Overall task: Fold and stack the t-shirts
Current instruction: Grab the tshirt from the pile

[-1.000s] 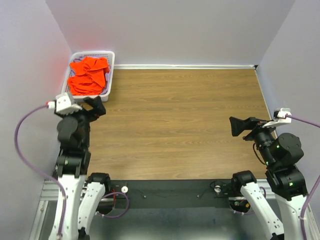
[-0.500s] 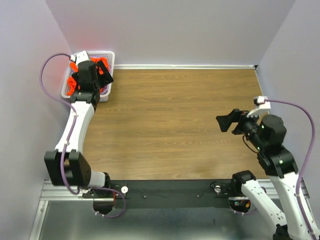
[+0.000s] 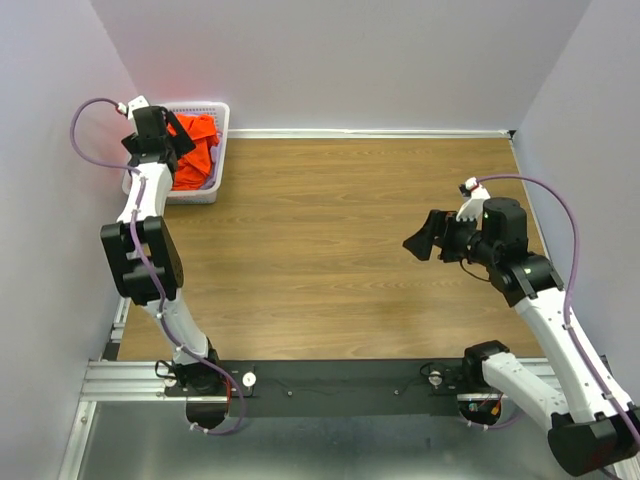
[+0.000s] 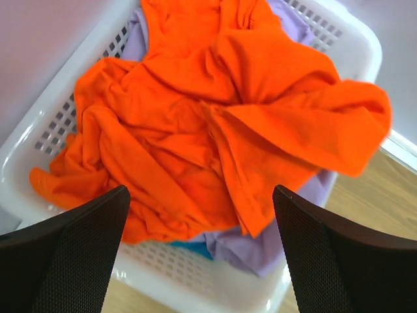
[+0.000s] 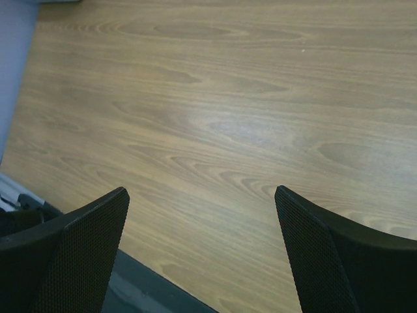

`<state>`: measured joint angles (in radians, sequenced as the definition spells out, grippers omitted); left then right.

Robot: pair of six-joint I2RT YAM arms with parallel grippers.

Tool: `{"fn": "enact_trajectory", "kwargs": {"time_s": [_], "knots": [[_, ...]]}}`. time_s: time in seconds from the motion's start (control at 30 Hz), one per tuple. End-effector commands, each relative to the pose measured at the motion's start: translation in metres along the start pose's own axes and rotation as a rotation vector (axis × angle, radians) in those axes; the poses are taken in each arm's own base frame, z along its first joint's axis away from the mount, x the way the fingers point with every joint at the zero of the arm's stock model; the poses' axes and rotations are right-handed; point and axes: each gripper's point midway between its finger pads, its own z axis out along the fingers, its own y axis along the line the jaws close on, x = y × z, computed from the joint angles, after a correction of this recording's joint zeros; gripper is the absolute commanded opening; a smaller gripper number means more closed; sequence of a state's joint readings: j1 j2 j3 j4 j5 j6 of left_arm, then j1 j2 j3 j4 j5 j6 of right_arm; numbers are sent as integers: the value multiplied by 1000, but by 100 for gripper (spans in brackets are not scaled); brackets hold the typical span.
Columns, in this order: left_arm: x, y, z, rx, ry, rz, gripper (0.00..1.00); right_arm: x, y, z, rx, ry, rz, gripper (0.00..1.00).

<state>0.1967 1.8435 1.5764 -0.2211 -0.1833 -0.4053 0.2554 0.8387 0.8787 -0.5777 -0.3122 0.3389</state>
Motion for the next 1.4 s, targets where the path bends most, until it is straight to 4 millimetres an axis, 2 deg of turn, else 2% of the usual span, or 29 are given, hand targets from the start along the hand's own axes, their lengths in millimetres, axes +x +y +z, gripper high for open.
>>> {"fn": "enact_trajectory", "kwargs": {"time_s": [0.0,0.03,0.07,0.1,0.13,0.23,0.3,0.33,0.4,0.43,0.5,0.6,0.67,0.7,0.73,0.8,0.87,0.97,1.0,1.07,1.1,1.2,1.23,1.27,1.33,1.37], "knots": [[7,-9,36,65,1,-16,96,5,10,5,-60,40,2,100],[13,-9,43,61,11,-15,96,7,9,5,-56,43,3,100],[7,-12,47,78,2,-7,95,8,7,7,-49,51,10,100],[9,-13,52,82,8,-5,94,10,5,8,-41,55,14,100],[15,-15,61,89,19,-4,92,12,3,9,-35,59,20,100],[21,-24,72,139,20,-13,85,14,5,10,-49,70,21,100],[21,-30,75,171,8,-25,82,16,6,12,-59,83,13,100],[25,-40,76,230,18,-29,77,17,6,13,-66,89,-2,100],[32,-46,77,269,38,-36,76,19,5,16,-70,108,-9,100],[27,-51,78,300,9,-43,76,20,8,16,-88,116,-18,100],[33,-57,79,338,20,-41,72,19,13,17,-118,126,-27,100],[43,-63,79,390,41,-36,63,21,15,18,-144,143,-44,100],[35,-72,68,438,8,-28,52,24,16,19,-158,154,-66,100],[44,-70,68,436,26,-28,50,24,15,20,-156,158,-64,100],[37,-73,63,451,-2,-25,41,24,17,20,-167,162,-68,100],[46,-71,60,457,7,-15,36,25,18,21,-181,172,-72,100],[49,-71,56,470,8,2,24,27,19,22,-191,183,-72,100],[48,-74,48,504,5,28,0,29,19,23,-198,188,-76,100],[46,-74,47,508,5,32,0,29,19,23,-199,190,-77,100],[37,-79,36,528,3,47,0,25,22,21,-207,177,-87,100],[22,-82,23,536,-27,49,0,22,23,20,-208,169,-95,100],[-7,-86,-1,538,-85,51,0,15,24,18,-205,148,-106,100],[-24,-88,-19,544,-117,47,0,13,24,19,-198,145,-107,100],[-37,-91,-28,539,-145,44,0,11,24,19,-196,141,-109,100],[-53,-94,-49,525,-151,30,0,6,22,19,-174,126,-106,100],[-68,-99,-59,522,-166,3,0,3,21,19,-167,117,-108,100]]}}
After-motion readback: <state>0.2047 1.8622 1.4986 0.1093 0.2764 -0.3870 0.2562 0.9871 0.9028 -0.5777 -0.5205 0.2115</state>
